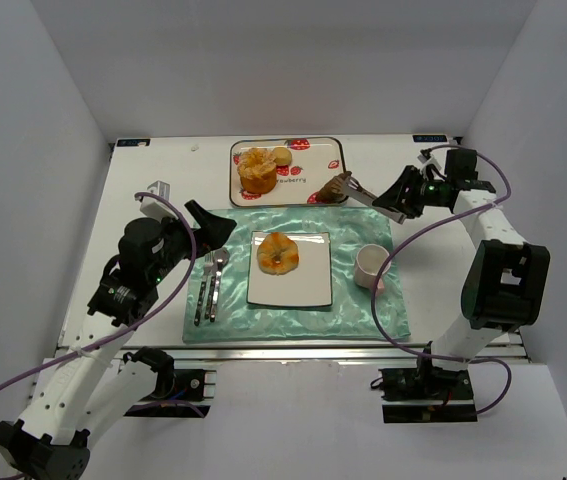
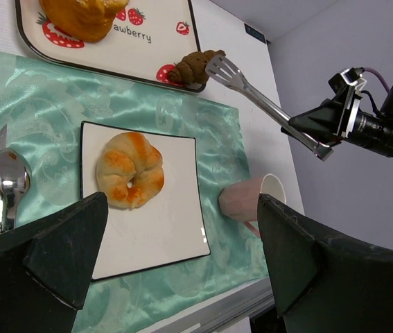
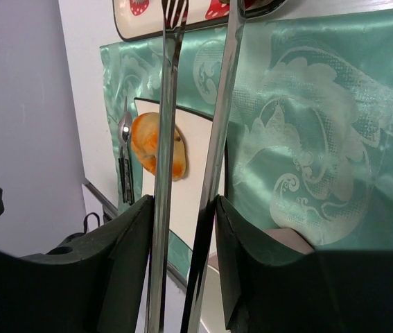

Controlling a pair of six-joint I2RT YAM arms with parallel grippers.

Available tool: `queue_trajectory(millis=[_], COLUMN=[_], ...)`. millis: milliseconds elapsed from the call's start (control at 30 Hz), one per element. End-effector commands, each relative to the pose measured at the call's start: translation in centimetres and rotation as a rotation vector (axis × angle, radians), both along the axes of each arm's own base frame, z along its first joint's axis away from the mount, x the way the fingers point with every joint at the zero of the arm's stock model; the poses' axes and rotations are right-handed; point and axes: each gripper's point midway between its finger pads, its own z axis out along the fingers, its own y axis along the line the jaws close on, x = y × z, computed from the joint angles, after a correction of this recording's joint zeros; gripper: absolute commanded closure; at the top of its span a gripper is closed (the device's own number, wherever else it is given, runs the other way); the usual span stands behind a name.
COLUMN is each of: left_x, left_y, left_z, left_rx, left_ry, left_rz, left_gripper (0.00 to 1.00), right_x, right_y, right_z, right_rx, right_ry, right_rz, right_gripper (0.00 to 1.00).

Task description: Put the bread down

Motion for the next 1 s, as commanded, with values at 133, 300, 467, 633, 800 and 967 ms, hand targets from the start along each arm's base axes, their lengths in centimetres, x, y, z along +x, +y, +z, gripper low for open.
queue_trajectory(millis=[133, 300, 467, 633, 800, 967], left_x=[0.1, -0.1, -0.2, 0.0, 0.3, 0.5], left_y=[-0.3, -0.1, 0.0, -0.2, -0.5, -0.7], left_z=[1.0, 1.3, 1.2, 1.0, 1.1, 1.0], left_rx=[-0.013, -0.013, -0.02, -0.019, -0.018, -0.008], left_ry=[-0.033, -0.036, -0.036, -0.035, -0.039, -0.036], left_rz=[-0.021, -0.012, -0.006, -0.01, -0.024, -0.032], left_gripper=[0.02, 0.02, 0.02, 0.02, 0.02, 0.02], right_x=[0.9, 1.6, 1.7, 1.9, 2.2, 2.7], right_y=[0.2, -0.2, -1.4, -2.9, -3.0, -2.8], right_z=[1.0, 1.6, 2.4, 3.4, 3.7, 3.3], right_rx=[0.032, 0.026, 0.043, 0.063, 0.066, 0.094], right_ry=[-0.001, -0.014, -0.024, -0.042, -0.051, -0.032], right_rz=[-0.032, -0.06, -0.086, -0.123, -0.122, -0.125], right_gripper=[0.55, 0.55, 0.56, 0.58, 0.58, 0.58])
